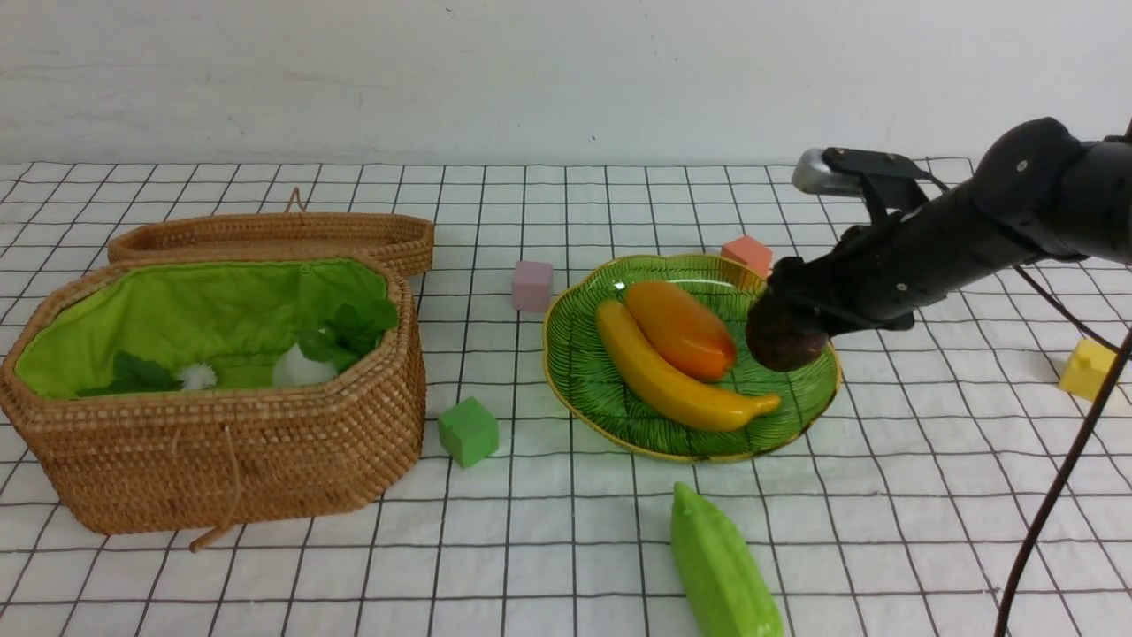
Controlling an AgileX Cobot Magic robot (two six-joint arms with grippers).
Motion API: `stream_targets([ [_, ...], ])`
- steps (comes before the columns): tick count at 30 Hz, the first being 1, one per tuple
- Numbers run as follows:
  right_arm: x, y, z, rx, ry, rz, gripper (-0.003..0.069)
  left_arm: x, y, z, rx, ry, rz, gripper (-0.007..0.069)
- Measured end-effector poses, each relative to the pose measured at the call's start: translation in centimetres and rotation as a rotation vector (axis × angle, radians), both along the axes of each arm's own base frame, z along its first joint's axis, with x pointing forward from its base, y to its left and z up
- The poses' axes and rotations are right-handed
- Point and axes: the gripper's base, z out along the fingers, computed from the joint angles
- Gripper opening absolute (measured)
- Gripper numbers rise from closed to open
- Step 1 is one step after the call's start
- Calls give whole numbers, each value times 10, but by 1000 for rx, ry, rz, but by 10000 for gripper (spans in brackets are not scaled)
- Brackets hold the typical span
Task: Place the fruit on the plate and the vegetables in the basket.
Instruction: Use the right arm to grab a mangosteen and put it into the right plate, then take a chayote with your right arm and place it on the basket on the left.
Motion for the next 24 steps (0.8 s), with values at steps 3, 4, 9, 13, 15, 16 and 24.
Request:
stream_targets([
  [3,-9,-2,20,14,-5,20,679,0,0,0,0,0,0,52],
  [4,-13,-3,29,18,-13,26,677,0,0,0,0,0,0,52],
  [9,-41,-2,70,51,5,85,630,0,0,0,0,0,0,53],
  [13,-74,26,80,96,151,145,592,0,0,0,0,0,0,53],
  [15,-95,50,65,60,249,214,587,0,0,0,0,0,0,53],
  [16,-96,50,63,56,256,211,586,0,0,0,0,0,0,53],
  [24,-138,97,-22,-194,398,271,577,0,0,0,0,0,0,59],
])
